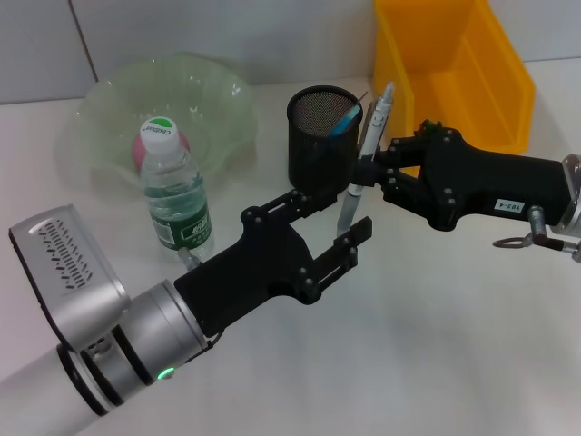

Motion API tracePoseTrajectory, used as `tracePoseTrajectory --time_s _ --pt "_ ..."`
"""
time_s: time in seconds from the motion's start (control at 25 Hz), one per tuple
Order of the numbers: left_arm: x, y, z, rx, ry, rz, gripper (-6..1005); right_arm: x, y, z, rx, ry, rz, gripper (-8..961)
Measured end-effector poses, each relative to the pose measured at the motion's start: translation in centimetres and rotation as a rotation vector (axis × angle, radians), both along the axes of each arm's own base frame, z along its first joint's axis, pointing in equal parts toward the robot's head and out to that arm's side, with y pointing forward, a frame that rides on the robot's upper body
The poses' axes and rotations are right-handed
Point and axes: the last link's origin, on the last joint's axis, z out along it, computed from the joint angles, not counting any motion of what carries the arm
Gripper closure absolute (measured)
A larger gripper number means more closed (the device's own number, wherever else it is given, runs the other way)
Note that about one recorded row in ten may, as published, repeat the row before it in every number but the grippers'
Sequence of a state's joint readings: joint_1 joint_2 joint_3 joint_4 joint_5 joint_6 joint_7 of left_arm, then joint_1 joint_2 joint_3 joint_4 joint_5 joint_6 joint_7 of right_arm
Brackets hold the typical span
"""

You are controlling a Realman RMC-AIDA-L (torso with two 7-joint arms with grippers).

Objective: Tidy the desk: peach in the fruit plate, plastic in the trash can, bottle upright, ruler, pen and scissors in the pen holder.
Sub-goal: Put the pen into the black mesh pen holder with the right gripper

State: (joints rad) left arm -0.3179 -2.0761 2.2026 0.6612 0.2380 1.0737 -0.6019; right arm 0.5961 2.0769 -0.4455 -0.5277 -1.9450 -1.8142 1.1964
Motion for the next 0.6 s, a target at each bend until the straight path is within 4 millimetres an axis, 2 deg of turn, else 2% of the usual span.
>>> tracePoseTrajectory --time_s 0.04,0.28,0.32,0.44,0.52,0.56,0.6 --pt "-0.1 0.0 0.1 0.0 -0.002 0.002 448 0.0 0.0 0.0 0.003 0.003 -0.001 814" --pt "-0.6 -0.1 0.2 -0.014 -0.008 0.028 355 0.5 0.9 2.4 0.118 0.032 -0.035 814" --pt "-1.5 -0.3 0.2 -0.038 -0.008 0.055 339 0.4 1.8 3.6 0.165 0.04 -0.055 814" --pt "-2.0 -0.5 0.2 -0.045 -0.008 0.062 292 0.2 2.6 4.4 0.182 0.04 -0.069 813" --pt "-2.7 -1.0 0.2 -0.062 -0.01 0.076 261 -0.8 4.7 5.6 0.201 0.026 -0.103 813" --pt "-2.9 -1.2 0.1 -0.066 -0.01 0.079 261 -0.8 4.7 5.6 0.201 0.026 -0.103 813" --pt "-3.1 -1.4 0.1 -0.071 -0.01 0.082 261 -1.8 6.1 6.3 0.214 0.011 -0.12 813"
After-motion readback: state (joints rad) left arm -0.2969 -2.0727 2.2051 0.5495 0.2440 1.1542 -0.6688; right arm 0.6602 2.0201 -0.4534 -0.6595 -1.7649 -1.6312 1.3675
